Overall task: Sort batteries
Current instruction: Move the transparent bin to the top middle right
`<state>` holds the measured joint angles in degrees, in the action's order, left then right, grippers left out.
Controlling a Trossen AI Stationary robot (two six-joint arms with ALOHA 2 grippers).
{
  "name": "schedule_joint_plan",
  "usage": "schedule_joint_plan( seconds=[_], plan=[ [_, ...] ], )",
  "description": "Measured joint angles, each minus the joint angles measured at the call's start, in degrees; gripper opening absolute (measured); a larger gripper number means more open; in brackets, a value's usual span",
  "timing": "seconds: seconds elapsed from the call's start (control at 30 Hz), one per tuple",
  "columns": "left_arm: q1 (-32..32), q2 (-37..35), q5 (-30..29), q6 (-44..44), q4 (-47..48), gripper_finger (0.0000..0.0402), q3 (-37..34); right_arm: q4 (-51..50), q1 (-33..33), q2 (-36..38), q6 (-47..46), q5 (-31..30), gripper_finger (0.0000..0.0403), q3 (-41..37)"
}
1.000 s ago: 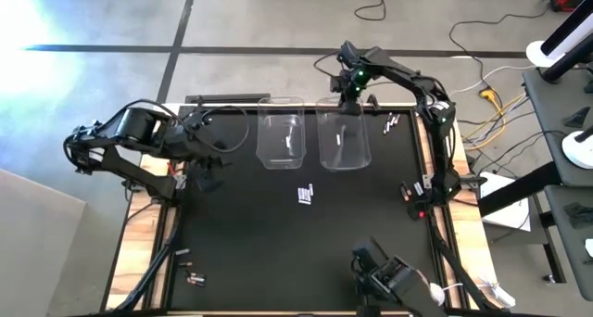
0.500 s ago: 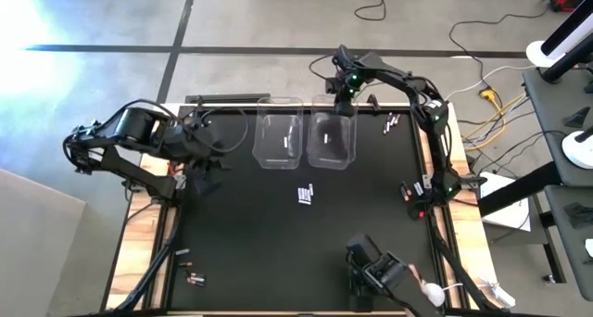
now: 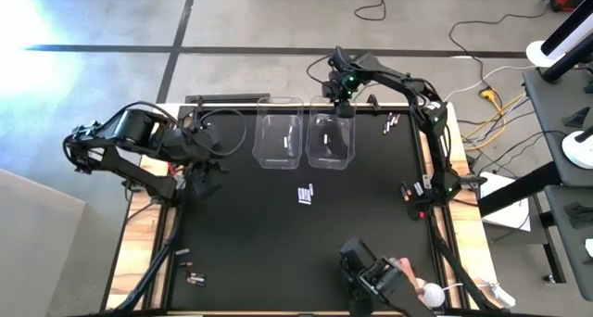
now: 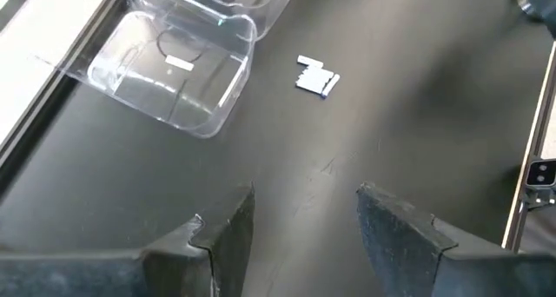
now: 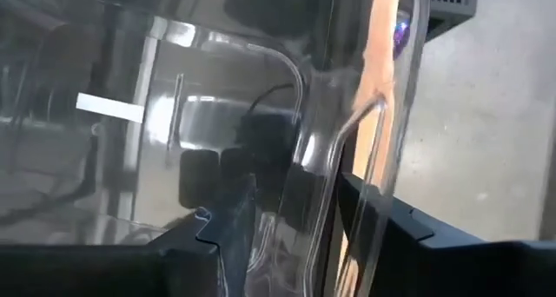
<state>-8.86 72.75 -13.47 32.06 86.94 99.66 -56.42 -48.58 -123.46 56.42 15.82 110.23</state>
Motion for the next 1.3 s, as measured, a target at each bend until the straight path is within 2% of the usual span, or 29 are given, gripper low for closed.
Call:
schedule_joint_plan(
  seconds=[0.17,0.3,0.5,0.63,0.83,1.07,1.3],
  plan=[
    [0.0,-0.3,1.0,2.1,3.1,0.0182,0.0,-1.4,1.2,1.9,0.0,-5.6,0.0166,2.3],
    [0.0,-1.4,0.6,1.6,3.1,0.0182,0.0,-2.8,1.8,6.6,-0.7,-6.0,0.0175,3.1],
    [0.0,-4.8,-4.5,1.1,2.9,0.0182,-2.8,-6.0,5.3,15.6,-7.6,-5.4,0.0190,2.9],
    [0.1,-8.1,-5.6,1.1,-0.1,0.0182,-9.8,-8.0,10.3,20.2,-13.8,-4.9,0.0188,0.5],
    [0.1,-12.2,-5.5,0.9,-12.4,0.0182,-23.6,-6.9,16.4,25.0,-23.3,-2.1,0.0175,-9.7],
    [1.5,-14.5,-4.8,2.0,-22.3,0.0182,-38.9,-2.6,19.2,29.5,-29.6,-2.3,0.0182,-23.4],
    [6.3,-15.9,-3.1,1.1,-30.2,0.0182,-49.0,2.9,21.0,30.3,-31.9,-2.3,0.0190,-32.4]
  ],
)
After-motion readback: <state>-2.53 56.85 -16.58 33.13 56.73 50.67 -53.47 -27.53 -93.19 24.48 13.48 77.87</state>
